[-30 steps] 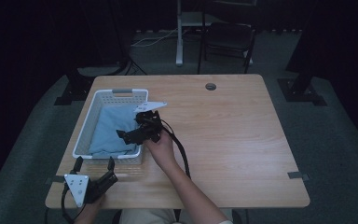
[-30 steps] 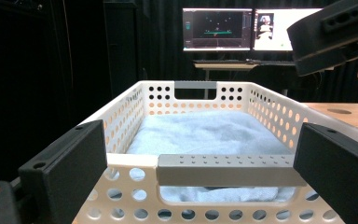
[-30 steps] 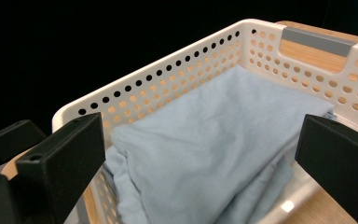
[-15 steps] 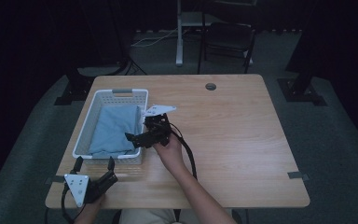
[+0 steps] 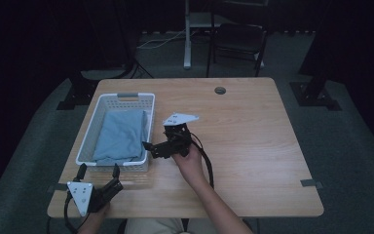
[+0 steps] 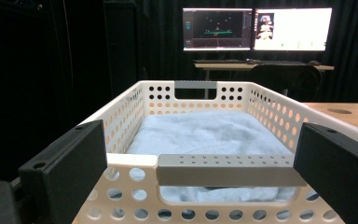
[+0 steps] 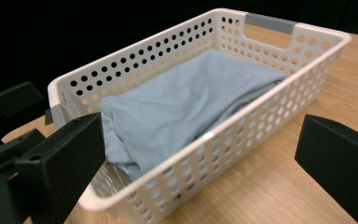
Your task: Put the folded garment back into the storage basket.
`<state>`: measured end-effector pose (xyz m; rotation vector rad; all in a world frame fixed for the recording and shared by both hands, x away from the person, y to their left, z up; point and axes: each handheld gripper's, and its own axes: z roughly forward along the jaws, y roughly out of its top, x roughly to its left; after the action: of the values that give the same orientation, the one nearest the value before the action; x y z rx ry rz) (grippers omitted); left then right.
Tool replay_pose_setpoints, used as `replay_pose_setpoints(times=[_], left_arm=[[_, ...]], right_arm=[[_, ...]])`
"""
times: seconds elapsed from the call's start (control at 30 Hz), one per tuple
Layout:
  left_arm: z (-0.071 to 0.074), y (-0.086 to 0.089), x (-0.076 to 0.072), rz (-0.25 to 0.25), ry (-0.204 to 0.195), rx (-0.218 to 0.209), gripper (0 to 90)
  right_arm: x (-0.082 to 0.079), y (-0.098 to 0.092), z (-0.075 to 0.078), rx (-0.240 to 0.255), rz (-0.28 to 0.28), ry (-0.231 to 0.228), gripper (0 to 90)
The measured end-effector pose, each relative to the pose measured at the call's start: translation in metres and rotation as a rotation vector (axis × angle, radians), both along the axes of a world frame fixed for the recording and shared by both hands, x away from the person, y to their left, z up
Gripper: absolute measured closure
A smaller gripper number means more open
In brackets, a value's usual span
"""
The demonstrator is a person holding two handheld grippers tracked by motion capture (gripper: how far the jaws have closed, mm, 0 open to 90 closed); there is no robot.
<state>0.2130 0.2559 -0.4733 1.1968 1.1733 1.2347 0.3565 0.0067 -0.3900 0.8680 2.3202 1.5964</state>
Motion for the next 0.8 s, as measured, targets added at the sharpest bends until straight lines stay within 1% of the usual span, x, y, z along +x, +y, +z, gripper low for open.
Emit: replay_pose_setpoints(times=[0.13, 0.2, 0.27, 0.37, 0.5, 0.63, 0.73, 0.8], left_arm=[[0.0, 0.0, 0.0, 0.0, 0.001, 0.0, 3.9], [0.0, 0.0, 0.0, 0.0, 0.001, 0.001, 3.9], [0.0, 0.0, 0.0, 0.0, 0.002, 0.001, 3.9], [0.0, 0.0, 0.0, 0.002, 0.002, 0.001, 3.9], [0.0, 0.0, 0.0, 0.004, 0.002, 0.001, 3.9], [0.0, 0.0, 0.0, 0.005, 0.002, 0.001, 3.9], [0.0, 0.0, 0.0, 0.005, 0.002, 0.001, 3.9], [0.0, 0.0, 0.0, 0.005, 0.002, 0.001, 3.9]], right_arm=[[-0.005, -0.009, -0.002, -0.018, -0.005, -0.009, 1.5], [-0.007, -0.014, -0.002, -0.018, -0.008, -0.012, 1.5], [-0.01, -0.022, -0.003, -0.018, -0.016, -0.003, 1.5], [-0.012, -0.03, -0.005, -0.02, -0.025, 0.0, 1.5], [-0.016, -0.038, -0.008, -0.04, -0.03, -0.002, 1.5], [-0.021, -0.048, -0.01, -0.029, -0.042, 0.001, 1.5], [-0.024, -0.054, -0.011, -0.049, -0.056, -0.002, 1.5], [-0.026, -0.06, -0.01, -0.049, -0.061, -0.007, 1.5]])
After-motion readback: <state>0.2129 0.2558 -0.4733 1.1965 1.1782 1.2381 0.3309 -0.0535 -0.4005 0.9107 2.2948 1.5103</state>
